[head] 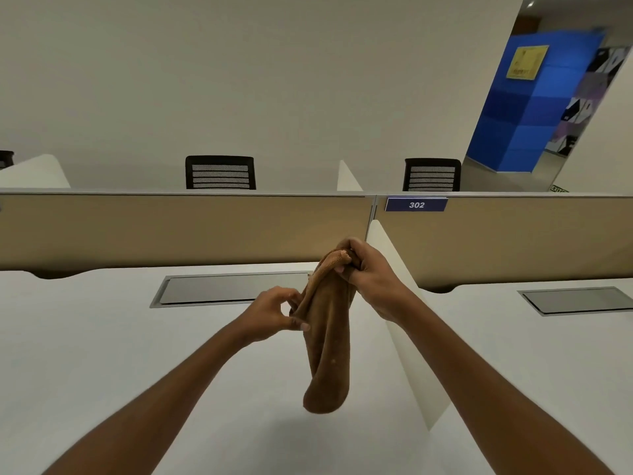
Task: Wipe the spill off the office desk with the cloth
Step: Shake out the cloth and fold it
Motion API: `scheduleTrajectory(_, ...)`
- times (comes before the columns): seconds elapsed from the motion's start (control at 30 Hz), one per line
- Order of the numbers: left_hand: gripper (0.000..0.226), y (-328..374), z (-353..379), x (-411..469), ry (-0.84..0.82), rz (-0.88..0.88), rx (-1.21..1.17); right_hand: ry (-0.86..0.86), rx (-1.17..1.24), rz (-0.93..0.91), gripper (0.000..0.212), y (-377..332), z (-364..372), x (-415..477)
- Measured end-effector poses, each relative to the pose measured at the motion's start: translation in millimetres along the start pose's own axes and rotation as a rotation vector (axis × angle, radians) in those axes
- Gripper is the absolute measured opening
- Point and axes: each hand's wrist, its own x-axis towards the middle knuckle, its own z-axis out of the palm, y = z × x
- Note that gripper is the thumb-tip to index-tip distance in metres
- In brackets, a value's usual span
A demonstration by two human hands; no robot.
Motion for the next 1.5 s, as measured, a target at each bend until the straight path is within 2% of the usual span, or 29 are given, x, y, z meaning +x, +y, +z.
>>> scheduleTrajectory(0.1, 0.007, -9.1, 6.2, 2.8, 0.032, -0.045, -0.031, 0.001, 0.010, 0.022, 0.020, 3.1, -2.5, -1.3)
scheduleTrajectory(0.17, 0.011, -12.0, 6.6, 5.0, 0.083, -0.097, -0.063, 0.011, 0.018, 0.037, 0.019, 6.3, -3.0, -3.6)
scheduleTrajectory(0.23, 0.025, -12.6, 3.0, 5.9, 0.136, -0.167, -0.281, 0.032, 0.055, 0.060, 0.013, 9.6, -5.4, -5.3)
scheduleTrajectory(0.33, 0.019, -10.4, -6.5, 6.7, 0.228, -0.213, -0.666, 0.061, 0.072, 0.097, 0.008, 14.7, -12.0, -6.3)
scheduleTrajectory(0.4, 0.020, -5.8, -14.6, 9.2, 0.284, -0.195, -0.725, 0.069, -0.008, 0.111, 0.012, 18.5, -17.8, -6.8)
scheduleTrajectory(0.47, 0.015, 1.7, -24.3, 12.9, 0.302, -0.167, -0.686, 0.065, -0.132, 0.128, 0.020, 23.3, -24.3, -8.0)
scheduleTrajectory(0.57, 0.007, 10.7, -36.6, 17.3, 0.246, -0.128, -0.611, 0.045, -0.268, 0.161, 0.032, 32.1, -32.1, -11.5)
scheduleTrajectory(0.63, 0.024, 16.3, -40.2, 19.5, 0.214, -0.112, -0.554, 0.026, -0.367, 0.152, 0.037, 36.4, -33.4, -12.6)
scheduleTrajectory(0.77, 0.023, 20.6, -41.6, 23.0, 0.212, -0.102, -0.459, -0.004, -0.464, 0.139, 0.027, 42.9, -35.8, -8.7)
scheduleTrajectory(0.97, 0.015, 13.8, -41.6, 37.6, 0.214, -0.066, -0.362, 0.077, -0.558, 0.138, 0.013, 51.6, -47.0, 0.7)
scheduleTrajectory(1.03, 0.024, 8.7, -40.7, 46.6, 0.207, -0.070, -0.343, 0.130, -0.590, 0.154, 0.016, 55.9, -49.2, 6.2)
scheduleTrajectory(1.13, 0.044, 2.0, -39.0, 63.4, 0.191, -0.095, -0.237, 0.164, -0.625, 0.243, 0.038, 60.9, -52.6, 16.3)
scheduleTrajectory(1.2, 0.039, -0.2, -37.1, 77.2, 0.179, -0.091, -0.115, 0.138, -0.678, 0.276, 0.039, 64.4, -56.0, 24.6)
scheduleTrajectory(1.27, 0.025, 0.2, -36.0, 90.6, 0.187, -0.073, -0.015, 0.125, -0.727, 0.268, 0.026, 66.1, -58.8, 32.8)
scheduleTrajectory(1.37, 0.021, 3.6, -37.6, 110.4, 0.267, -0.036, 0.040, 0.209, -0.633, 0.288, 0.015, 66.4, -61.9, 45.1)
scheduleTrajectory(1.5, 0.022, 8.8, -38.4, 124.9, 0.385, 0.038, 0.030, 0.276, -0.496, 0.282, 0.013, 66.8, -66.2, 54.8)
